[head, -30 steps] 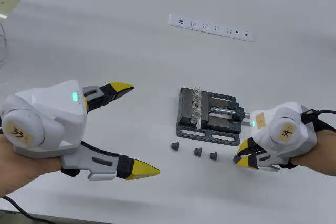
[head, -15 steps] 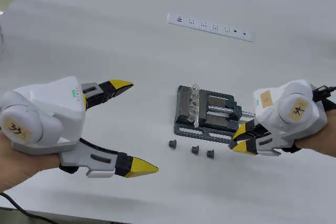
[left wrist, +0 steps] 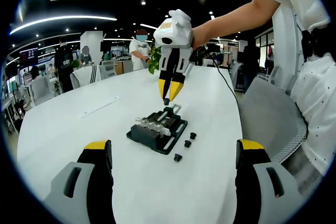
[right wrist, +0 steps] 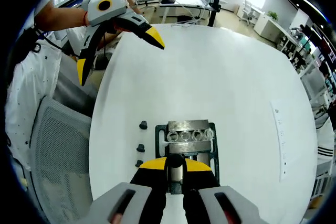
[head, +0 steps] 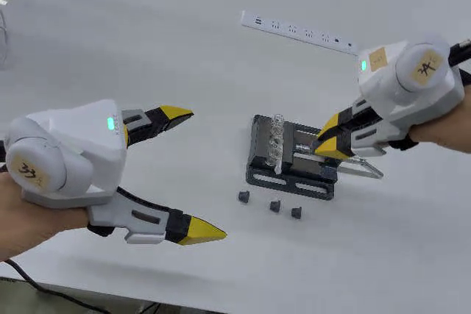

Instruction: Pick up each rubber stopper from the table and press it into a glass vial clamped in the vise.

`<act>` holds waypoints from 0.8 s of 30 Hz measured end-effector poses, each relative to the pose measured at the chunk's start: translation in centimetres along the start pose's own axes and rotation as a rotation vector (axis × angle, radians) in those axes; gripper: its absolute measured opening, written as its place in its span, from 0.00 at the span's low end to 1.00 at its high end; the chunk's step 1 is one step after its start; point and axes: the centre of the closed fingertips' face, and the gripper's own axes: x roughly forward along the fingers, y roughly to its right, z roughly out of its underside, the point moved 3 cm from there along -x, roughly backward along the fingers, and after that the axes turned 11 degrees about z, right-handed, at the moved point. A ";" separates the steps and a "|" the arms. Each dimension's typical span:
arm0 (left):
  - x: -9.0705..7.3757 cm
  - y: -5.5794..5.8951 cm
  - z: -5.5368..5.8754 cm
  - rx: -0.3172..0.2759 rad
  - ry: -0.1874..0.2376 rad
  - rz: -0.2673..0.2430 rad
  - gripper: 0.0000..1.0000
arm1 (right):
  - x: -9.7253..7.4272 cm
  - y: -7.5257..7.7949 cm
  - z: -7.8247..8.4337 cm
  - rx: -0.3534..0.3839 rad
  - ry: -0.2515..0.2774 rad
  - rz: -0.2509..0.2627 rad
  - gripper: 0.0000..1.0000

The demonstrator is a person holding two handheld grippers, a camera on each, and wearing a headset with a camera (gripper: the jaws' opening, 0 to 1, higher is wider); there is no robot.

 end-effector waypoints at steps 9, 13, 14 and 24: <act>0.0 -0.2 -0.2 -0.005 0.019 -0.004 0.98 | 1.7 3.2 -2.8 -0.009 0.003 0.010 0.06; -0.1 -0.3 -0.3 -0.006 0.025 -0.008 0.98 | 2.7 3.7 -3.1 -0.026 -0.008 -0.005 0.06; -0.2 -0.4 -0.4 -0.007 0.029 -0.011 0.98 | 3.2 4.0 -3.1 -0.032 -0.013 -0.007 0.06; -0.5 -1.0 -0.5 -0.014 0.045 -0.021 0.98 | 5.1 4.3 -2.5 -0.030 -0.040 -0.033 0.06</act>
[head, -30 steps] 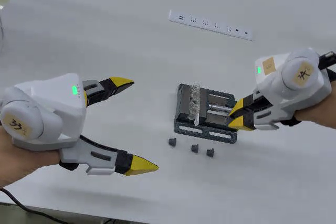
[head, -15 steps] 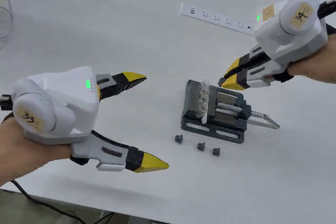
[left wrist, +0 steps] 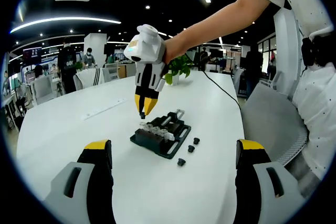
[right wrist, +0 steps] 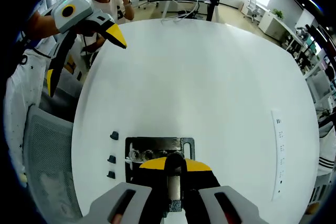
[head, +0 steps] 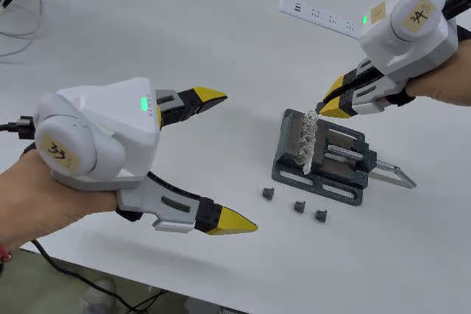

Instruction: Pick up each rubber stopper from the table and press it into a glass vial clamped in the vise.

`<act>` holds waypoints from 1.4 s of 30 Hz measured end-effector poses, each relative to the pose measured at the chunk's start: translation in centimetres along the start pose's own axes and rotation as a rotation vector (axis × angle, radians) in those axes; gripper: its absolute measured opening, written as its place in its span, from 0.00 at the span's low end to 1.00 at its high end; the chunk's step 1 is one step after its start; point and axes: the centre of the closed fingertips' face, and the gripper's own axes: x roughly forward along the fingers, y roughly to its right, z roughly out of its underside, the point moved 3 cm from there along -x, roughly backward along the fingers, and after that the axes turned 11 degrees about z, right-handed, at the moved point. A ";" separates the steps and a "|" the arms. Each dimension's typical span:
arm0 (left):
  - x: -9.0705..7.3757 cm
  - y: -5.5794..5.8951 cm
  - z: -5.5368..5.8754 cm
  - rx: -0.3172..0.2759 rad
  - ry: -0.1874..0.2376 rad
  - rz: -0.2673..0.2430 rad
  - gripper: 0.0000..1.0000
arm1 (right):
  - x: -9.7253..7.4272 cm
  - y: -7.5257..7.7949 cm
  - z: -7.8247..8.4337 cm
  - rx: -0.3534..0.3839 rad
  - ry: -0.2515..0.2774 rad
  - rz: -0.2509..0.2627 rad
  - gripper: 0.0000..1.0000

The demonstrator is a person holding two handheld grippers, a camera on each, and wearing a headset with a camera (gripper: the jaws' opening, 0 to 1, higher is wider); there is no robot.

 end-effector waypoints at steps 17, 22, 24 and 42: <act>0.2 -0.4 0.1 -0.008 0.003 0.004 0.98 | 1.0 0.0 0.1 0.008 -0.002 -0.012 0.06; 0.3 -0.3 0.2 -0.010 0.000 0.008 0.98 | 1.1 0.0 0.2 0.017 0.001 -0.013 0.06; 0.3 -0.3 0.1 -0.008 -0.001 0.009 0.98 | 1.2 0.0 0.3 0.015 0.000 -0.014 0.05; 0.2 -0.3 0.2 -0.012 -0.001 0.006 0.98 | 1.7 0.1 0.7 0.028 0.009 -0.007 0.05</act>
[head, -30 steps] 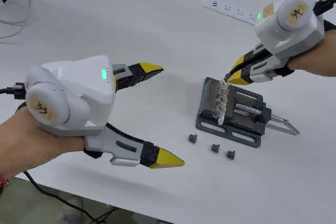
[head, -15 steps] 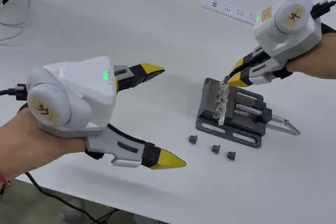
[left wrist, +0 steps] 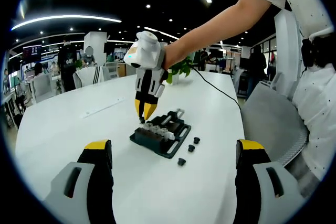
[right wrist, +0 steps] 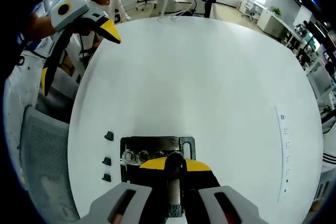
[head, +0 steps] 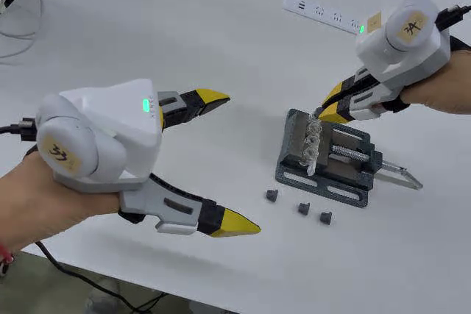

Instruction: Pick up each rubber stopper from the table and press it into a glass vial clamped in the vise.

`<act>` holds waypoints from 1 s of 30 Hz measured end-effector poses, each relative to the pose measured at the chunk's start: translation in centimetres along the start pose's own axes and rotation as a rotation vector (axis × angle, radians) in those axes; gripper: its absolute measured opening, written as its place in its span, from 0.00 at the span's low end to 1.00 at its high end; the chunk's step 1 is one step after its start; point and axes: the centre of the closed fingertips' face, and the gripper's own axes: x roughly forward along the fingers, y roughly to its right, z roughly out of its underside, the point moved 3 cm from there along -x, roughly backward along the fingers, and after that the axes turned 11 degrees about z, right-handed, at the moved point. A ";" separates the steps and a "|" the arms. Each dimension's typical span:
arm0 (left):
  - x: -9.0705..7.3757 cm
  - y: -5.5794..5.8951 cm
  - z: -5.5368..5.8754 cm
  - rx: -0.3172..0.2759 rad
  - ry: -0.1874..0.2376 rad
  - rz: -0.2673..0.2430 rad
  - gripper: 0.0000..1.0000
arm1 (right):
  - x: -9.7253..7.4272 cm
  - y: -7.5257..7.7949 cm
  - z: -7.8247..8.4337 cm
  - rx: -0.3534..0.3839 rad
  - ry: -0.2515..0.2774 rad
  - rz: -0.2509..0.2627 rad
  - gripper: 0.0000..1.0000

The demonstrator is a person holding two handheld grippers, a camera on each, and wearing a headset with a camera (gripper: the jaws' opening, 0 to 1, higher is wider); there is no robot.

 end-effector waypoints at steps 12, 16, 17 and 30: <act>0.0 -0.1 -0.1 -0.001 0.003 -0.001 0.98 | 0.1 -0.1 -0.1 0.046 -0.006 -0.018 0.05; 0.0 -0.1 0.0 -0.003 0.003 -0.002 0.97 | 0.1 0.0 0.0 0.112 -0.014 -0.043 0.05; 0.0 -0.1 0.0 -0.001 0.002 -0.003 0.97 | 0.1 -0.1 0.0 0.144 -0.016 -0.048 0.05; -0.2 -0.3 -0.2 0.000 0.004 -0.007 0.97 | -0.1 -0.6 -0.1 0.115 -0.040 -0.030 0.04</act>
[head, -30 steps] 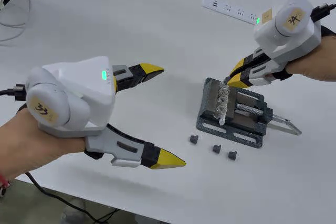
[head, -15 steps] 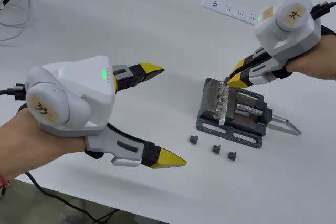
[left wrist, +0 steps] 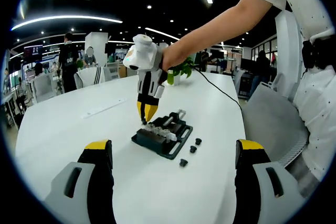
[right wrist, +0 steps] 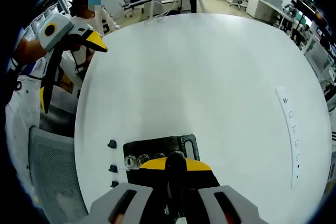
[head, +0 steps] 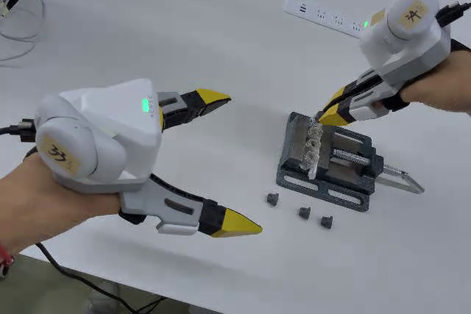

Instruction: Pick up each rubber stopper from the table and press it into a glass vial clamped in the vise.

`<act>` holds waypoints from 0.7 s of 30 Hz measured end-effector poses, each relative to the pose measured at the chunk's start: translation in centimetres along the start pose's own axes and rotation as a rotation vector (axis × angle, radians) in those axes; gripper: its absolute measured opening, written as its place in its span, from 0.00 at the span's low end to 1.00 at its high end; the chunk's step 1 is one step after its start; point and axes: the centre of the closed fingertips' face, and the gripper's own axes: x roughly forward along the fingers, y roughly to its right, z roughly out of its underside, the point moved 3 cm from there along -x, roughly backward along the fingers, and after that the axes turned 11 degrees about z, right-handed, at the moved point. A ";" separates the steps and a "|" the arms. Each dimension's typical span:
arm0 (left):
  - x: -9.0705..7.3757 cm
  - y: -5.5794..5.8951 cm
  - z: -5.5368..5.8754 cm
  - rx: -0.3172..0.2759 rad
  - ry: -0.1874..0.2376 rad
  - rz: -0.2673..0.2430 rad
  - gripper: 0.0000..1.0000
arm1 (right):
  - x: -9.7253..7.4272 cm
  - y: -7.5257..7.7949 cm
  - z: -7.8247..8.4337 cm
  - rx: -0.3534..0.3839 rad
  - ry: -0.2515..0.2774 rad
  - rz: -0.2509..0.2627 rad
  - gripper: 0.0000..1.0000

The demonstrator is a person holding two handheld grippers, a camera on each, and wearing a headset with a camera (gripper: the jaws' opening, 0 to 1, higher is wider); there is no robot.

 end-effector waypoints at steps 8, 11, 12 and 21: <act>0.2 0.1 -0.1 0.002 0.003 0.006 0.97 | 0.3 0.2 0.0 -0.139 -0.048 0.048 0.04; 0.2 0.1 -0.1 0.004 0.002 0.005 0.97 | 0.1 -0.4 -0.4 -0.216 -0.075 0.073 0.04; 0.2 0.1 -0.1 0.003 0.003 0.005 0.97 | 0.3 -0.3 -0.3 -0.219 -0.077 0.073 0.04; 0.0 0.1 -0.1 0.002 0.004 0.000 0.97 | 0.3 -0.1 -0.3 -0.215 -0.063 0.049 0.06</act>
